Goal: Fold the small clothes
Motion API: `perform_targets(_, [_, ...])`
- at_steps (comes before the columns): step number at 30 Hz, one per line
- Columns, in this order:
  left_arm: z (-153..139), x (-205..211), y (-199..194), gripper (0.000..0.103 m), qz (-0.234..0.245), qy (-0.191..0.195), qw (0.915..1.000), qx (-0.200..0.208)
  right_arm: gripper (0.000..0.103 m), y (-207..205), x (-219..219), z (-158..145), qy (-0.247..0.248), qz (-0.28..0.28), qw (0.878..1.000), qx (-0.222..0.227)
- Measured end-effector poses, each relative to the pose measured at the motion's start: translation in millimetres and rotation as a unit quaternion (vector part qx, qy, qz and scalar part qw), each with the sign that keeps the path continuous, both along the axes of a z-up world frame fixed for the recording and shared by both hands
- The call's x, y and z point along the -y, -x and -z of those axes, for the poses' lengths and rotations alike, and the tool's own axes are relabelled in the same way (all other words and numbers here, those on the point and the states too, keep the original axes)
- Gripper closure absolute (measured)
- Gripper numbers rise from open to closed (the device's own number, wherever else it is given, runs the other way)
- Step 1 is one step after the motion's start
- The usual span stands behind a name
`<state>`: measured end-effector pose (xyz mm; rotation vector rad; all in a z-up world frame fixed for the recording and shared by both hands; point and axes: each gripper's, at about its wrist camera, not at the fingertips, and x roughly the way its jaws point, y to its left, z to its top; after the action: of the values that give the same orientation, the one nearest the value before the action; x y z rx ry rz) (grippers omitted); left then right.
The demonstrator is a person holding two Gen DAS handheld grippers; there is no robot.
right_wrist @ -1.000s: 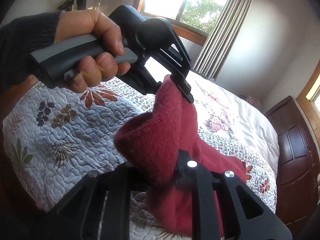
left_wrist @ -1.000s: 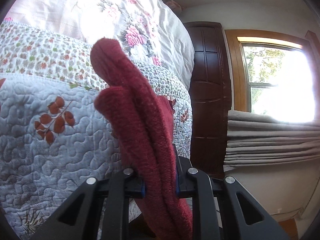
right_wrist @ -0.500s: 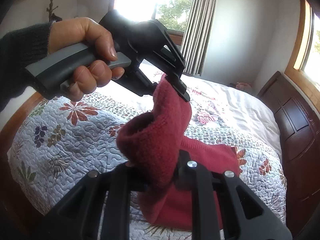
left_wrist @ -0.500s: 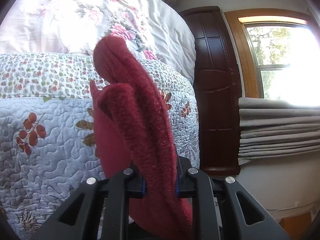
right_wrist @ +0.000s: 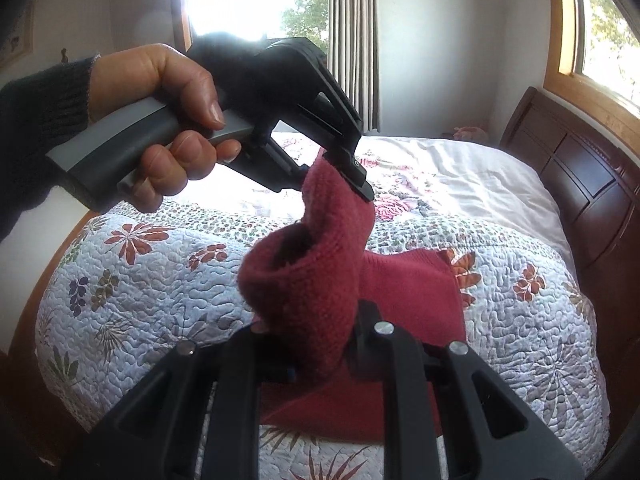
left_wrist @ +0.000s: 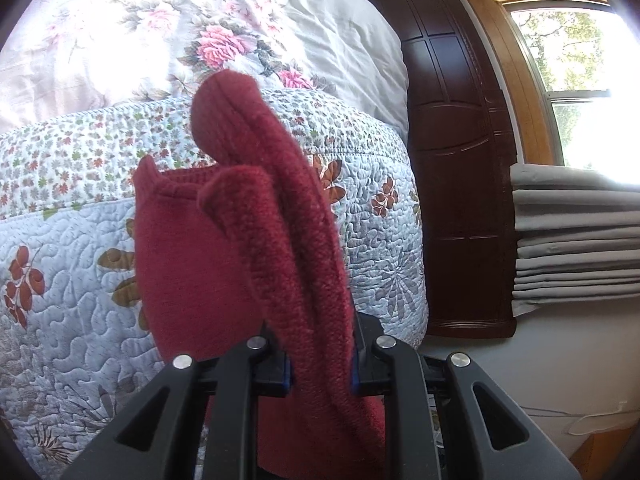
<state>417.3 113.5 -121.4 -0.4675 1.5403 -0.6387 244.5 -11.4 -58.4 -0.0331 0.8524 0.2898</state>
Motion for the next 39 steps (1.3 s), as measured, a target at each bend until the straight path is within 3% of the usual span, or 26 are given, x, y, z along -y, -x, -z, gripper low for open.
perform_targets(13, [29.6, 80.4, -1.0, 0.084, 0.034, -0.106, 0.9937, -0.011, 0.087, 7.7, 73.9, 38.1, -0.087, 0.042, 0.995, -0.032])
perform_targets(24, [60.4, 138.1, -1.5, 0.084, 0.059, -0.221, 0.9736, -0.008, 0.087, 14.0, 128.5, 80.5, -0.164, 0.077, 0.981, -0.071])
perform_targets(28, [70.6, 151.5, -0.4, 0.083, 0.056, -0.251, 0.9662, -0.001, 0.087, 14.1, 147.6, 99.6, -0.209, 0.085, 0.97, -0.095])
perform_targets(32, [78.9, 158.6, -1.7, 0.075, 0.035, -0.255, 0.9663, 0.005, 0.087, 13.1, 165.8, 124.3, -0.261, 0.087, 0.953, -0.126])
perform_targets(35, [78.5, 168.5, -0.9, 0.058, 0.031, -0.244, 0.969, 0.015, 0.084, 15.0, 180.2, 149.3, -0.308, 0.096, 0.933, -0.157])
perform_targets(39, [51.9, 171.4, 3.7, 0.043, 0.031, -0.191, 0.9794, 0.059, 0.074, 20.0, 195.7, 188.0, -0.366, 0.1, 0.901, -0.211])
